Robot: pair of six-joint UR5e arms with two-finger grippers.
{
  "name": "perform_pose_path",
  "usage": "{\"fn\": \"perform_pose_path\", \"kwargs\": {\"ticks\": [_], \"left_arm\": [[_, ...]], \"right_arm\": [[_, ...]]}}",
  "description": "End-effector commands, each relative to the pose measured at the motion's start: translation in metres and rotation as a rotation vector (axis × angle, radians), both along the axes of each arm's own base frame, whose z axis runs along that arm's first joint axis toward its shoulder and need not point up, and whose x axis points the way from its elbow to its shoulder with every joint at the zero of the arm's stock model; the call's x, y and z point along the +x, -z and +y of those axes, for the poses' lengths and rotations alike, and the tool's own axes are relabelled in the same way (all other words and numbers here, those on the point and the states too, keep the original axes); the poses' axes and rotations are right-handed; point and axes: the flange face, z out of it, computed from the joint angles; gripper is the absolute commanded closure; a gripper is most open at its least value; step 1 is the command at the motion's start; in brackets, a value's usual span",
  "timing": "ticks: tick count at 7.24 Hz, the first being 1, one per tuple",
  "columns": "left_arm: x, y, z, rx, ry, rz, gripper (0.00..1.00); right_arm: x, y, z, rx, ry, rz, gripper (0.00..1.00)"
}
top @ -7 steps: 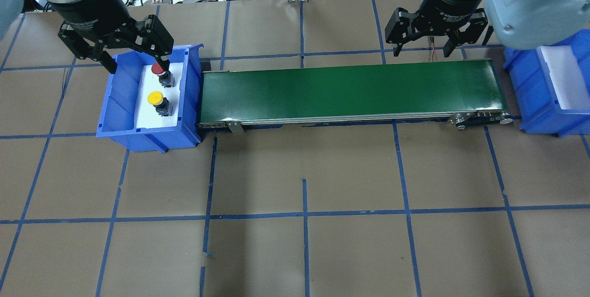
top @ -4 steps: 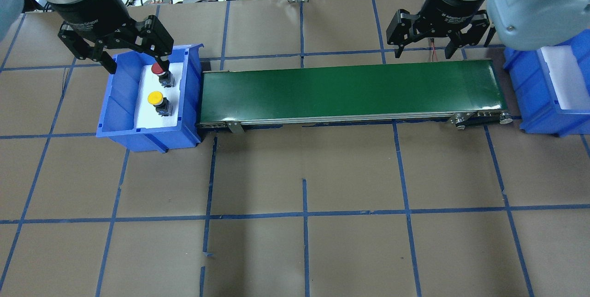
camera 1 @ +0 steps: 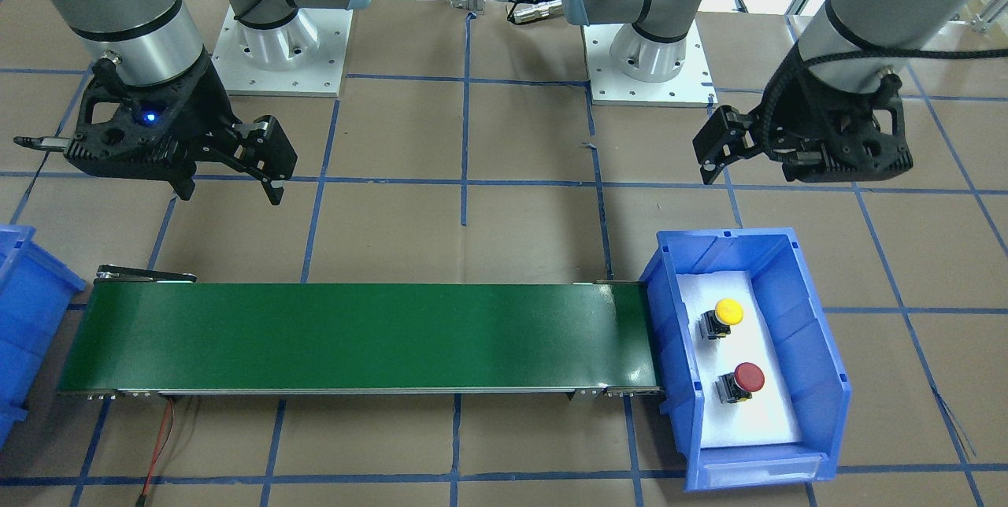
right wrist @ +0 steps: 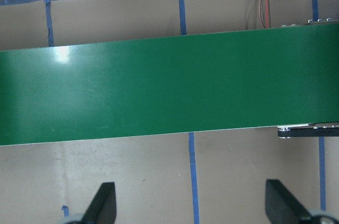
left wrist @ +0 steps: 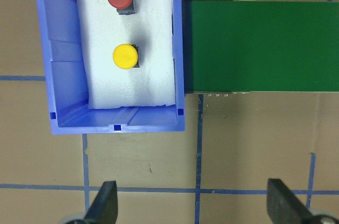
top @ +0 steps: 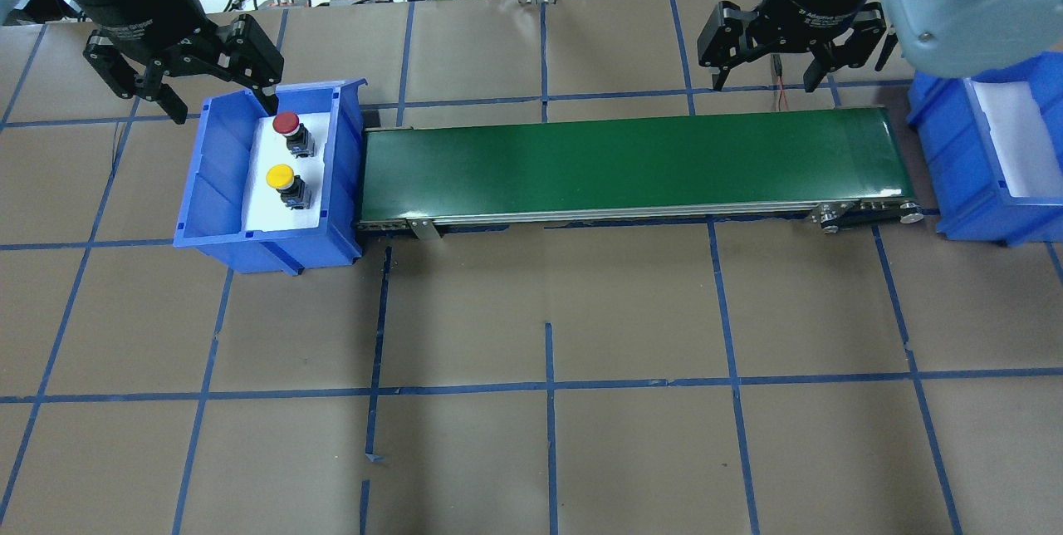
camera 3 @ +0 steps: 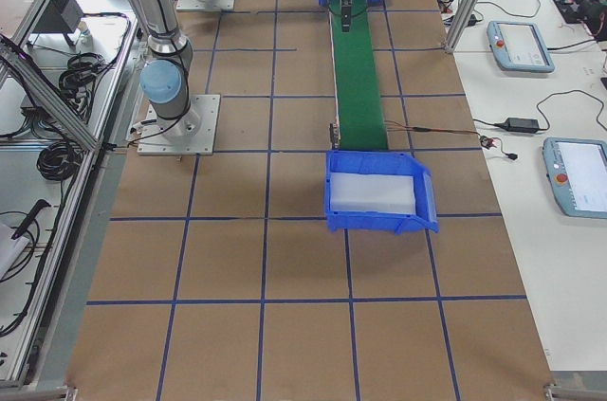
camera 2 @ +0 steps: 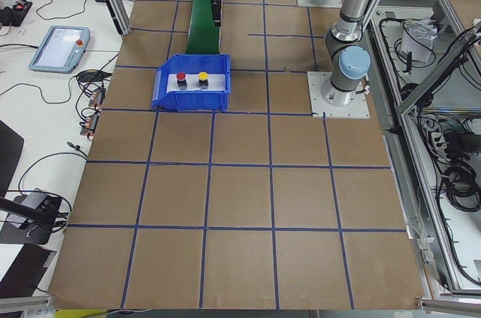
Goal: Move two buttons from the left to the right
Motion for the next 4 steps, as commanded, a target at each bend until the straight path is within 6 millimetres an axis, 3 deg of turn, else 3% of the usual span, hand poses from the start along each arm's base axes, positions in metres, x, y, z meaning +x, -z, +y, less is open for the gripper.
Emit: {"fn": "perform_pose_path", "kwargs": {"ticks": [1, 2, 3, 4], "left_arm": [[0.033, 0.069, -0.052, 0.021, 0.081, 0.011, 0.00], [0.057, 0.092, -0.064, 0.033, 0.105, 0.019, 0.00], [0.067, 0.118, -0.059, 0.070, 0.082, 0.034, 0.00], [0.072, 0.143, -0.065, -0.003, 0.134, 0.015, 0.00]], "right_arm": [[-0.002, 0.001, 0.006, 0.040, 0.003, 0.002, 0.00], [-0.001, 0.001, 0.007, 0.048, 0.001, 0.002, 0.00], [-0.002, 0.001, 0.008, 0.048, 0.002, 0.006, 0.00], [-0.001, -0.001, 0.012, 0.045, -0.001, 0.009, 0.00]]}}
